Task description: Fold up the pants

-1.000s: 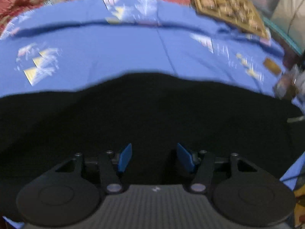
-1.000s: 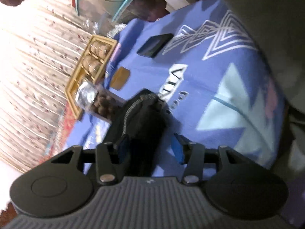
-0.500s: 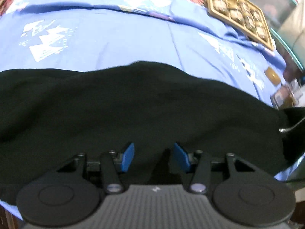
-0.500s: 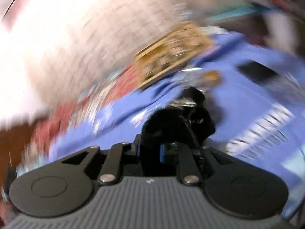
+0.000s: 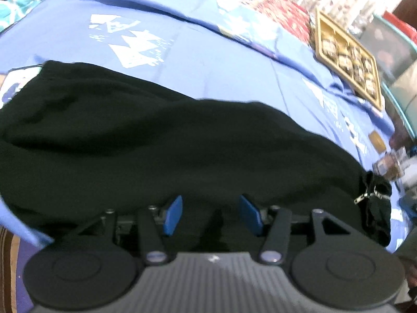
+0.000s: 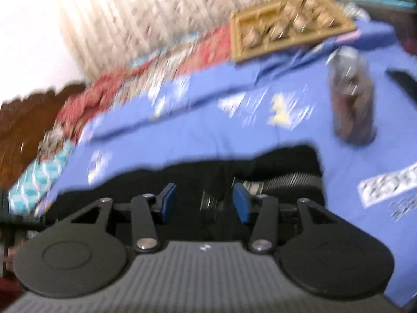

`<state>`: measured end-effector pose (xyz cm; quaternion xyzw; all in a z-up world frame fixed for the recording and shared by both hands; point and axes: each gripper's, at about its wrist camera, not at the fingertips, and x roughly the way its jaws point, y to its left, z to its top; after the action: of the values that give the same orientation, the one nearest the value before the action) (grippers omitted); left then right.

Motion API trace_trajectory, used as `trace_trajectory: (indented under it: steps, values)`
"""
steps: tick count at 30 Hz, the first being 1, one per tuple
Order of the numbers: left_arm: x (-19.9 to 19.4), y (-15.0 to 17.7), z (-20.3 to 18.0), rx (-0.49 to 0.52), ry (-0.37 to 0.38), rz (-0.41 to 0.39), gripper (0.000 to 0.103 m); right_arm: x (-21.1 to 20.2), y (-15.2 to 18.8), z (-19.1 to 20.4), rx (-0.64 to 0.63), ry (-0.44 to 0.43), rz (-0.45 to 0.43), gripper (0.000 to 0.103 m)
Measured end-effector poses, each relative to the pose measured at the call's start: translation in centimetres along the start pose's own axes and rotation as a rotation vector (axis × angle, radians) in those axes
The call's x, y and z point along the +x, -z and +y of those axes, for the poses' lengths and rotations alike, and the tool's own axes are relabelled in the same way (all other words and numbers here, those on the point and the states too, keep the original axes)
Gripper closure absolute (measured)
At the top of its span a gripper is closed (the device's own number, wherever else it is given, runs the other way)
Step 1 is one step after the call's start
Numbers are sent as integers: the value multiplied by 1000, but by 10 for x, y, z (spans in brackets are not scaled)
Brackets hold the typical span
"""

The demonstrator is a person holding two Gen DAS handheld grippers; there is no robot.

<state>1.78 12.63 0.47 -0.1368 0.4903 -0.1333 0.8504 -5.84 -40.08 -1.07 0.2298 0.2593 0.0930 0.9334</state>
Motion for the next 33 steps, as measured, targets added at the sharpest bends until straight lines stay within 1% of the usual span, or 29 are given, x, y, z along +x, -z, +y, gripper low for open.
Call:
trace_trajectory:
  steps: [1, 2, 3, 5, 6, 7, 8, 9, 10, 11, 12, 13, 14, 16, 17, 19, 21, 23, 25, 27, 28, 29, 30, 31, 32, 33]
  values:
    - [-4, 0, 3, -7, -1, -13, 52, 3, -8, 1, 19, 11, -25, 55]
    - [-5, -2, 4, -14, -5, -27, 52, 8, -13, 0, 40, 23, -43, 60]
    - [-10, -2, 8, -23, -13, -40, 52, 17, -13, -3, 60, 40, -40, 62]
    - [-18, -1, 15, -38, -24, -66, 52, 42, -3, -11, 89, 93, 15, 63]
    - [-23, -1, 20, -41, -29, -80, 52, 59, 6, -14, 79, 148, 68, 64]
    - [-29, 1, 25, -48, -41, -96, 52, 80, 17, -18, 57, 228, 146, 68]
    - [-35, 2, 31, -58, -53, -110, 50, 90, 26, -19, 35, 260, 161, 68]
    - [-44, 5, 40, -73, -64, -127, 49, 86, 27, -12, 17, 267, 130, 67]
    - [-54, 9, 50, -93, -79, -151, 45, 82, 23, -3, -5, 283, 139, 67]
    - [-63, 12, 60, -116, -96, -173, 38, 77, 18, 5, -17, 285, 133, 65]
    - [-72, 17, 72, -145, -118, -200, 33, 69, 13, 12, -21, 249, 94, 65]
    - [-78, 19, 82, -173, -136, -220, 23, 59, 9, 23, -28, 191, 46, 65]
    - [-83, 22, 93, -203, -152, -238, 18, 53, 7, 31, -42, 147, 22, 65]
    - [-85, 24, 117, -282, -158, -242, 18, 56, -1, 55, -79, 68, 10, 65]
    - [-81, 23, 130, -339, -139, -229, 18, 64, -5, 67, -84, 19, 29, 65]
    - [-72, 22, 152, -433, -69, -218, 18, 89, -6, 89, -69, -79, 96, 67]
    - [-58, 17, 163, -498, -32, -214, 17, 120, -2, 119, -61, -160, 179, 70]
    - [-44, 8, 166, -527, 10, -220, 17, 158, 4, 152, -65, -250, 275, 82]
    - [-32, 0, 164, -523, 19, -214, 16, 193, 16, 187, -63, -314, 375, 88]
    - [-21, -6, 161, -508, -5, -213, 22, 230, 28, 219, -45, -363, 473, 90]
    - [-19, -5, 161, -497, -26, -216, 37, 243, 31, 233, -32, -375, 514, 90]
    - [-18, -6, 159, -478, -57, -218, 58, 259, 38, 245, -14, -380, 564, 90]
    - [-20, -3, 157, -453, -86, -220, 66, 274, 48, 254, 8, -372, 620, 90]
    - [-24, -1, 154, -428, -93, -224, 80, 291, 59, 260, 26, -345, 683, 90]
    - [-31, 2, 151, -414, -78, -234, 84, 299, 70, 263, 28, -303, 734, 101]
    - [-38, 4, 141, -381, -66, -255, 84, 302, 77, 263, 40, -282, 728, 103]
